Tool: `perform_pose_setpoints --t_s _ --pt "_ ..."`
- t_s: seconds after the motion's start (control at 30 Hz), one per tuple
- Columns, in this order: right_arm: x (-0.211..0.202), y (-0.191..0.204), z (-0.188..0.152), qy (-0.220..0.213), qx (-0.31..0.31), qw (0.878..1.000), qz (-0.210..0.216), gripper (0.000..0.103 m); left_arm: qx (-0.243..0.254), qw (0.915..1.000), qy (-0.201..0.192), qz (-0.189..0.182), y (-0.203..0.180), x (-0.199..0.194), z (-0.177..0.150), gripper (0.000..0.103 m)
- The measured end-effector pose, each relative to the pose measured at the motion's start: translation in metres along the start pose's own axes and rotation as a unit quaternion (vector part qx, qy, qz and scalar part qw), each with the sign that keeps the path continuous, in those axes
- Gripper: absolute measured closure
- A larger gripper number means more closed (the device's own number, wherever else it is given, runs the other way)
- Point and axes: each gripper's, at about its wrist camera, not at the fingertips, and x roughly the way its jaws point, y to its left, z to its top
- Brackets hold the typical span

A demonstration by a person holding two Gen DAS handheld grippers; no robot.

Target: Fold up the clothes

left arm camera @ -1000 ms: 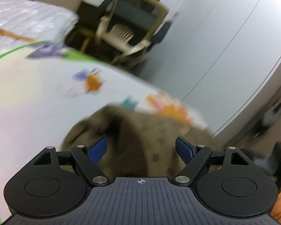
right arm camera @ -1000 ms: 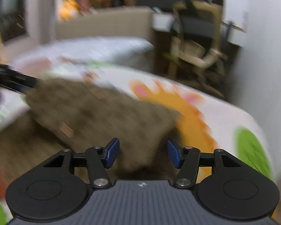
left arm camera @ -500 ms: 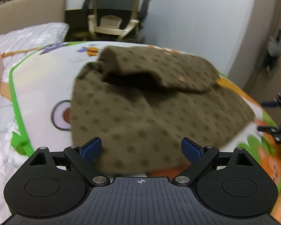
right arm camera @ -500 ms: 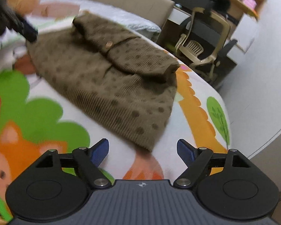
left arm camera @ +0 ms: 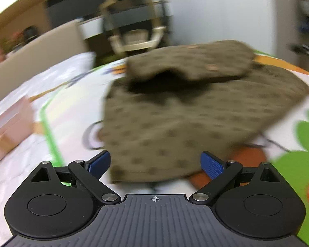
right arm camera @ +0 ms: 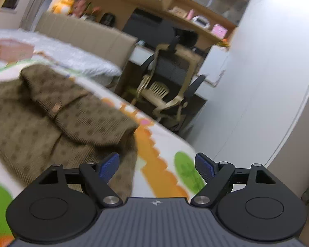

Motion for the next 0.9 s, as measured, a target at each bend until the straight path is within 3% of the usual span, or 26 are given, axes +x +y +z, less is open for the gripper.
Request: perform_pose_setpoints --t_s 0.1,0.2,0.33,0.4,0.5,0.57,0.63,0.77,0.9 --pt "-0.006 0.014 -0.012 0.013 -0.022 0.999 0.041 0.021 -0.036 0.9985 0.003 0.042 0.021 0.008 0.002 0.006" --pt "-0.015 0.029 -0.017 0.025 -0.043 0.993 0.107 0.021 -0.061 0.9974 -0.003 0.039 0.033 0.003 0.007 0.006" --pt "-0.015 0.051 -0.014 0.037 -0.057 0.983 0.17 0.021 -0.033 0.9989 -0.025 -0.023 0.018 -0.014 0.011 0.006" --pt "-0.011 0.059 -0.009 0.033 -0.056 0.982 0.179 0.021 -0.014 0.9977 -0.027 -0.06 0.004 -0.019 0.013 0.006" --pt "-0.004 0.05 0.011 0.028 0.005 0.977 0.213 0.019 -0.025 0.9888 -0.041 -0.141 -0.008 -0.024 0.028 0.006" --pt "0.005 0.042 0.026 0.02 0.043 0.975 0.217 0.018 -0.038 0.9802 -0.051 -0.188 -0.013 -0.025 0.043 0.005" --pt "0.021 0.034 0.043 0.014 0.064 0.976 0.21 0.018 -0.05 0.9742 -0.067 -0.209 -0.012 -0.02 0.065 0.005" --pt "0.069 0.021 0.077 0.012 0.099 0.976 0.195 0.018 -0.05 0.9687 -0.124 -0.209 -0.003 -0.002 0.116 0.004" --pt "0.125 0.018 0.096 0.017 0.134 0.974 0.182 0.019 -0.106 0.9674 -0.101 -0.207 0.016 0.055 0.142 0.004"
